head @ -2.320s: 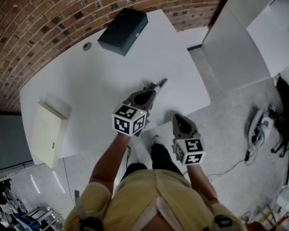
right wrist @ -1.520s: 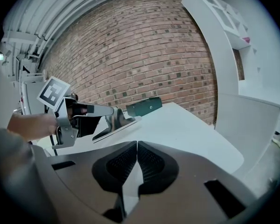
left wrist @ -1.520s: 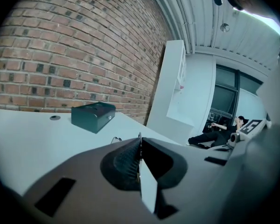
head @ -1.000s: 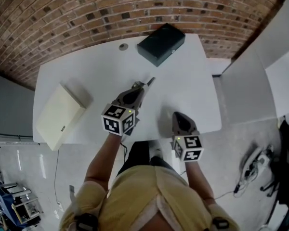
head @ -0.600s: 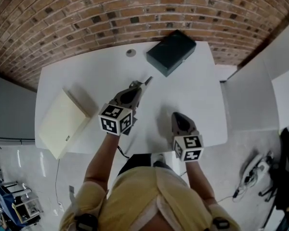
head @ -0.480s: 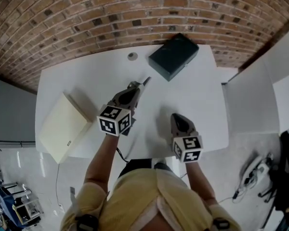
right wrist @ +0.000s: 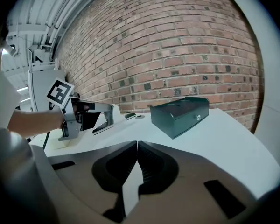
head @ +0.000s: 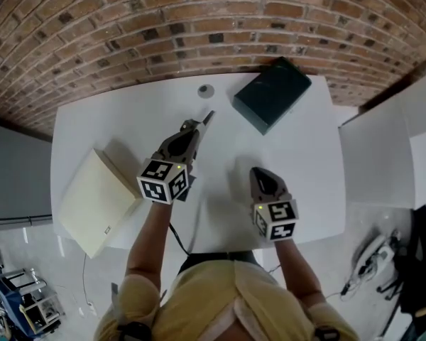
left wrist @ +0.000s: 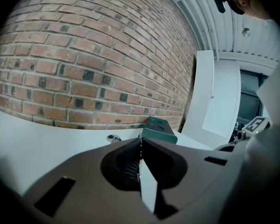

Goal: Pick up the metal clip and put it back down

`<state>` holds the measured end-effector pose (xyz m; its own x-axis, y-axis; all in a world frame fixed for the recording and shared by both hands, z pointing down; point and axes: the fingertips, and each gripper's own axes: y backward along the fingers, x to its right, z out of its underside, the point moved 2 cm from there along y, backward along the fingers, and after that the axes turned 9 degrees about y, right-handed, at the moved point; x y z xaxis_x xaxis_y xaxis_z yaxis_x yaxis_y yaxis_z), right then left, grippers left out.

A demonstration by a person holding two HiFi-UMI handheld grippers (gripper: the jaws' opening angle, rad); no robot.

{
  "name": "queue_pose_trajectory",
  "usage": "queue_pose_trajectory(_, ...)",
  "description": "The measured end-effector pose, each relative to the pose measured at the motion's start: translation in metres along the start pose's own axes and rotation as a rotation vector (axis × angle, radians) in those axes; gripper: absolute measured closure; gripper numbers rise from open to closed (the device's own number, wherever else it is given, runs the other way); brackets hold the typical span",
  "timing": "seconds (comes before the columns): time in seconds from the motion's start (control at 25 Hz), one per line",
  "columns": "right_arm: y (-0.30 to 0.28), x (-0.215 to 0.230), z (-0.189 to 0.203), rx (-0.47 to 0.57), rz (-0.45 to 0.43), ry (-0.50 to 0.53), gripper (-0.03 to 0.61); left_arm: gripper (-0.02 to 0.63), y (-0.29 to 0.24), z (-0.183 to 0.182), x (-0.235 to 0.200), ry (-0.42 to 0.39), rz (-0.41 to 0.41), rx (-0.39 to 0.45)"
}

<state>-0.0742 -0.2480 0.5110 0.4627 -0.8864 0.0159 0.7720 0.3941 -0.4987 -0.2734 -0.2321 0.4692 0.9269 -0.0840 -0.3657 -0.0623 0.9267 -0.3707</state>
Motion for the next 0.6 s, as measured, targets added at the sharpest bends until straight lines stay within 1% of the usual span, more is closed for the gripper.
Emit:
queue_pose_trajectory(0.32,-0.036,-0.015,-0.016,-0.028,-0.019,0.016,0.574,0.604,-0.018,-0.017,-0.042,0.020,-0.009,0.049)
queue_pose_trajectory(0.44,-0.050,-0.016,-0.015,-0.035,-0.018,0.028,0.574,0.604,-0.027,-0.023,-0.054,0.026,-0.011,0.059)
queue_pose_trajectory(0.6,-0.068,-0.014,-0.021,-0.029,-0.012,0.015,0.574,0.604,-0.037,-0.026,-0.069,0.032,-0.025,0.065)
